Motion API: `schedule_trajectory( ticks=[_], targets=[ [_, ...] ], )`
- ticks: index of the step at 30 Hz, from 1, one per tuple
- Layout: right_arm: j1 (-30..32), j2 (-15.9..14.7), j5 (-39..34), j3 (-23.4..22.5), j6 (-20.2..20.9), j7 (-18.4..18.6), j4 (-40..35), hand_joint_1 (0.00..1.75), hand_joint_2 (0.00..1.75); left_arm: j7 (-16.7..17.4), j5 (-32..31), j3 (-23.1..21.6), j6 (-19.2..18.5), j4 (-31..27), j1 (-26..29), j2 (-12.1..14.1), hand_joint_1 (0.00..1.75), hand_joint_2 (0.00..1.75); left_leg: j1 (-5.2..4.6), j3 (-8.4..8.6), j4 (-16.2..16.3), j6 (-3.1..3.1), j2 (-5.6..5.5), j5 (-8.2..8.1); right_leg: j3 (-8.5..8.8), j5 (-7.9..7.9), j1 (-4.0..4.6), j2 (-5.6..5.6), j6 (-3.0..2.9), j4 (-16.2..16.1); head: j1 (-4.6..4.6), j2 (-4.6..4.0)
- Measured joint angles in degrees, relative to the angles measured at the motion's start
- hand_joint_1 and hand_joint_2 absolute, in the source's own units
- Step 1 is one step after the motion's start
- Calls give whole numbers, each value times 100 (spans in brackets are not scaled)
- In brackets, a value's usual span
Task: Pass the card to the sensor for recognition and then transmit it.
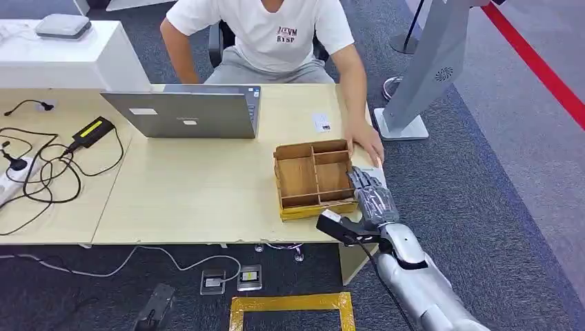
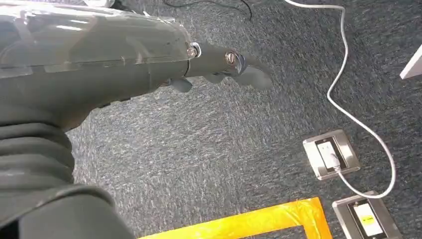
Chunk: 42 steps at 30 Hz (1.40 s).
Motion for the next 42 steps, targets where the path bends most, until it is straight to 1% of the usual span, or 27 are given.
schedule_trajectory(
  ticks=[7, 10, 13, 17, 21, 29, 30, 35, 40, 42],
  targets=[
    [-68, 98, -15, 0, -13, -100, 46, 0, 175, 15, -6, 0, -9, -31, -52, -15, 0, 0, 1, 0, 0, 0, 2, 0, -2, 0, 0, 1, 0, 1, 0, 0],
    [-89, 144, -92, 2, -48, -311, 50, 0, 175, 15, -42, 0, -11, -42, -53, -26, 0, 0, 1, -1, 0, 0, 2, 0, -2, 0, 1, 1, 0, 1, 0, 0],
    [-111, 216, -249, 4, -64, -640, 48, 0, 175, 15, -59, 0, -9, -48, -57, -35, 0, 0, 2, -1, 0, 0, 2, 0, -2, 0, 1, 1, 0, 1, 0, 0],
    [-140, 323, -492, 9, 66, -874, -26, 0, 175, 13, -61, 0, -7, -68, -63, -44, 0, 0, 1, -1, 0, 0, 2, 0, -1, 0, 1, 1, 0, 2, -2, 0],
    [-158, 380, -533, 13, 118, -889, -74, 0, 175, 13, -50, 0, 2, -76, -60, -57, 0, 0, 1, -1, 0, 0, 1, 0, -1, 0, 0, 0, 0, 2, 0, 0],
    [-157, 396, -546, 15, 116, -892, -114, 0, 175, 11, -37, 0, 11, -77, -57, -83, 0, 0, 0, -2, 0, 0, 1, 0, -1, 0, 0, 0, 0, 1, 0, 0],
    [-157, 396, -549, 15, 116, -892, -114, 10, 175, 11, -35, 0, 13, -76, -56, -85, 0, 0, 1, -2, 0, 0, 1, 0, -1, 0, 0, 0, 0, 1, 0, 0],
    [-157, 396, -577, 15, 127, -903, -114, 10, 175, 11, -24, 0, 20, -79, -54, -96, 0, 0, 1, -1, 0, 0, 1, 0, -2, 0, 0, 0, 0, 1, 0, 0],
    [-157, 393, -597, 17, 234, -903, -114, 10, 175, 11, -22, 0, 33, -79, -54, -111, 0, 0, 1, -1, 0, 0, 1, 0, -2, 0, 0, 0, 0, 1, 0, 0],
    [-157, 393, -597, 17, 240, -892, -114, 0, 175, 9, -22, 0, 33, -79, -54, -116, 0, 0, 1, -1, 0, 0, 1, 0, -2, 0, 0, 0, 0, 2, 0, 0]
  ],
)
